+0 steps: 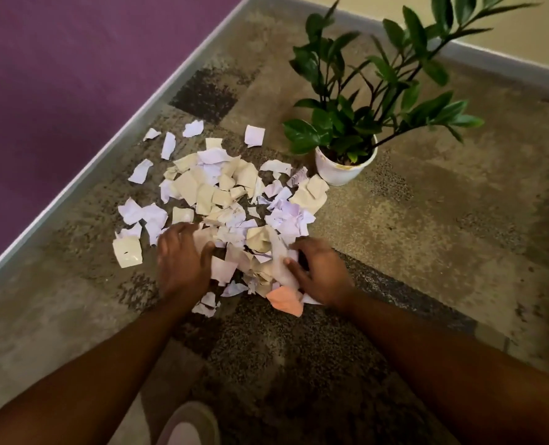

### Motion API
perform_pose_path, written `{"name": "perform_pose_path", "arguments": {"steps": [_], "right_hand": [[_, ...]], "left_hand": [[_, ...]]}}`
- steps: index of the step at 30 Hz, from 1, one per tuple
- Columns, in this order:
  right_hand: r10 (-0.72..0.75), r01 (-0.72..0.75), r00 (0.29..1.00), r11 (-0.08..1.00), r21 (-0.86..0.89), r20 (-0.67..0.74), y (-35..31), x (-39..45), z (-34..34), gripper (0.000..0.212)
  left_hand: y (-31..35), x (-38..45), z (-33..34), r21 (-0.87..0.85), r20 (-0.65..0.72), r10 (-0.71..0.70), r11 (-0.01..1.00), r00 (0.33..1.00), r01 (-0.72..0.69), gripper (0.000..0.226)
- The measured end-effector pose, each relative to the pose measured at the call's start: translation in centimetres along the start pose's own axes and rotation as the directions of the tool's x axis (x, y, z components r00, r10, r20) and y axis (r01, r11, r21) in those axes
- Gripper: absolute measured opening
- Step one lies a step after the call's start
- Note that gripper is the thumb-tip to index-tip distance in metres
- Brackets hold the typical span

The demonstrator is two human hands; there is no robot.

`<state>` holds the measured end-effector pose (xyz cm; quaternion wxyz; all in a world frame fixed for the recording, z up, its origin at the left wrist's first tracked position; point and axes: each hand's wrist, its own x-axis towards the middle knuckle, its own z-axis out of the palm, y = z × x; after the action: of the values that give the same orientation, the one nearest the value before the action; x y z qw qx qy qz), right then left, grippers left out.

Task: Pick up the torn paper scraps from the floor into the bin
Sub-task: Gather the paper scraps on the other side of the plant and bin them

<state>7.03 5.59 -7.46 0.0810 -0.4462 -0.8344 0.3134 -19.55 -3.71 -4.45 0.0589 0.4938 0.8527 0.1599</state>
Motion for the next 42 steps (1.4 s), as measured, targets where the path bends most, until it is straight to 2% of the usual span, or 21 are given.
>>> {"name": "perform_pose_path", "arguments": {"steps": [2,4,9,13,16,19,23,25,27,29,31,33,36,39,41,42], "right_hand": [[-0.011,-0.002,0.989,0.996,-0.086,-0.147,0.3,2.1,-1.2,0.046],[0.018,-0.044,0.984,0.989,-0.141,-0.177,0.3,4.4,-2.3,0.047],[0.006,-0.048,0.991,0.949,-0.31,-0.135,0.1,10.2,-3.0,0.065],[0.085,-0.089,0.996,0.938,-0.336,-0.027,1.0,13.5,-2.5,0.07],[0.146,-0.131,0.989,0.925,-0.356,0.016,1.9,13.4,-1.9,0.069],[0.104,-0.11,0.994,0.932,-0.346,-0.036,1.9,10.9,-0.7,0.064],[-0.125,0.108,0.992,0.945,-0.307,-0.035,0.9,6.7,0.8,0.062],[-0.211,0.187,0.975,0.949,-0.254,-0.074,0.2,5.8,0.7,0.052],[-0.195,0.161,0.964,0.969,-0.189,-0.18,-0.4,5.6,0.3,0.046],[-0.095,0.061,0.971,0.985,-0.159,-0.217,-0.5,5.9,-0.1,0.052],[0.014,-0.032,0.995,0.983,-0.183,-0.099,-0.2,6.1,0.1,0.064],[0.049,-0.036,0.998,0.971,-0.236,0.049,0.0,5.9,0.7,0.074],[-0.052,0.092,0.988,0.955,-0.281,0.146,-0.2,4.5,1.0,0.085],[-0.123,0.176,0.966,0.957,-0.232,0.227,-0.7,2.4,0.2,0.082],[-0.108,0.162,0.947,0.974,-0.161,0.302,-0.9,1.6,-1.3,0.081],[-0.088,0.145,0.938,0.979,-0.147,0.336,-0.9,1.3,-2.1,0.087]], "left_hand": [[-2.5,-0.3,-0.4,0.04,-0.025,-0.049,0.998,0.998,0.05,0.043],[-5.1,-0.6,-0.8,0.053,-0.029,-0.108,0.993,0.994,0.109,0.044],[-10.0,0.0,-1.1,0.046,0.038,-0.282,0.959,0.959,0.28,0.063],[-11.8,2.4,-0.4,0.062,0.098,-0.326,0.945,0.94,0.321,0.071],[-12.5,3.4,0.9,-0.011,0.227,-0.354,0.931,0.907,0.365,0.079],[-11.5,2.6,2.1,-0.009,0.26,-0.312,0.946,0.914,0.325,0.077],[-9.4,0.8,2.4,-0.001,0.218,-0.277,0.959,0.936,0.284,0.071],[-8.6,0.0,2.4,-0.004,0.203,-0.232,0.971,0.951,0.238,0.065],[-7.7,-0.6,2.1,-0.021,0.162,-0.21,0.976,0.964,0.216,0.07],[-6.8,-0.8,1.8,-0.043,0.143,-0.266,0.961,0.953,0.274,0.082],[-6.3,-0.9,2.0,-0.067,0.2,-0.329,0.935,0.923,0.348,0.093],[-5.5,-1.4,2.4,-0.095,0.296,-0.256,0.951,0.92,0.295,0.099],[-3.6,-2.9,2.6,-0.127,0.459,-0.133,0.969,0.878,0.213,0.11],[-1.7,-4.3,1.5,-0.182,0.584,0.008,0.976,0.812,0.121,0.123],[-1.1,-5.0,0.6,-0.196,0.596,0.084,0.98,0.799,0.044,0.13],[-1.0,-5.2,0.5,-0.183,0.584,0.09,0.983,0.807,0.023,0.131]]}}
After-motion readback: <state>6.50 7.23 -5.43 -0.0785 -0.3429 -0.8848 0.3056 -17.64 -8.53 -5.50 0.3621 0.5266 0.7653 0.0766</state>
